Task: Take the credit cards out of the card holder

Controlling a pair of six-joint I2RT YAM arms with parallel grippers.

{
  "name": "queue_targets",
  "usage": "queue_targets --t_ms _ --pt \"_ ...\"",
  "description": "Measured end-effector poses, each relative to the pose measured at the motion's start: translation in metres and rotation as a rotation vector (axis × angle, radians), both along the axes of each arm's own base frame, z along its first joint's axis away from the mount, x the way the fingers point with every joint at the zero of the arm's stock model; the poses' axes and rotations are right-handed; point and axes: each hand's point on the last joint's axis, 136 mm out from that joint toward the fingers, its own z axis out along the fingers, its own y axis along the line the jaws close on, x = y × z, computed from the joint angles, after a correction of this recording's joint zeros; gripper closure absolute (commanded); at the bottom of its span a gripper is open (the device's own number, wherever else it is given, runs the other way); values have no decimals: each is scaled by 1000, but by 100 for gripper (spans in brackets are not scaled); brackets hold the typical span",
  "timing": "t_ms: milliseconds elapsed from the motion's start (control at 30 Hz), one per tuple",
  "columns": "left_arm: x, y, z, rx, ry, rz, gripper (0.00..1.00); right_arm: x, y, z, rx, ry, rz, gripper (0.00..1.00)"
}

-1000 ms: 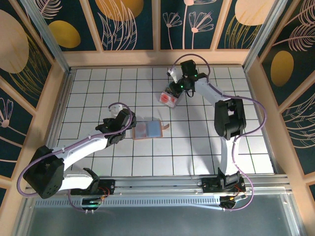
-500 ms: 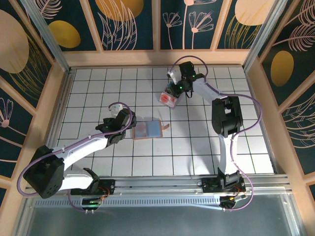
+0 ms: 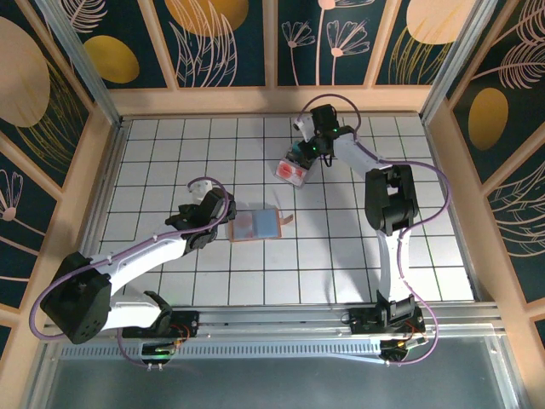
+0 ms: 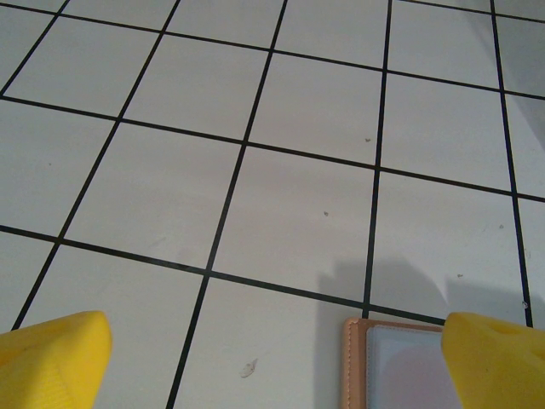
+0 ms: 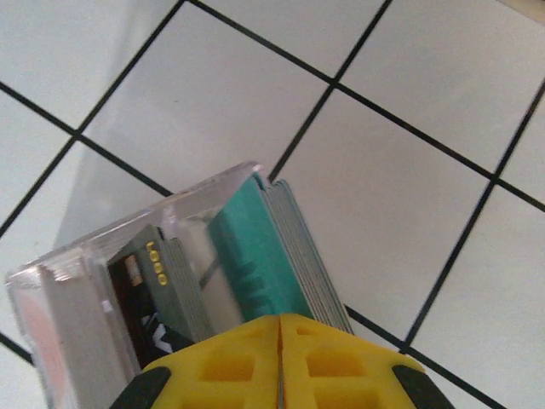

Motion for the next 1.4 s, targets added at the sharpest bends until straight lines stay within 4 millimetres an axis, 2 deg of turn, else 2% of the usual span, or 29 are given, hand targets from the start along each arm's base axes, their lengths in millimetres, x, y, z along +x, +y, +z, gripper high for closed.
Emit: queue_targets --t_ms 167,400,533,667,800,867,933,1100,1200,1300,1400 --pt "0 0 0 0 0 0 1 4 -6 2 -2 -7 -34 90" --pt "-1 3 -2 8 12 6 1 4 -5 8 38 -5 -90 80" --pt "0 12 -4 -2 21 39 1 -13 -7 23 77 -4 -175 78" --pt "1 24 -8 -26 33 76 1 -48 3 49 124 -25 -252 71" --pt "-2 40 -18 -54 58 115 1 -98 42 70 160 -50 -265 66" --pt "-4 49 -23 -71 69 137 1 -124 66 71 170 -44 -250 66" --pt "-6 56 -28 -88 77 157 1 -153 92 64 173 -23 -230 65" --pt "-10 67 -32 -129 72 195 1 -214 128 37 138 46 -201 63" --pt "-12 70 -33 -163 56 221 1 -241 151 27 143 77 -176 60" --pt "-16 73 -36 -199 44 247 1 -259 168 9 127 111 -157 56" --pt "-20 75 -40 -224 41 268 1 -265 178 -12 100 140 -155 53"
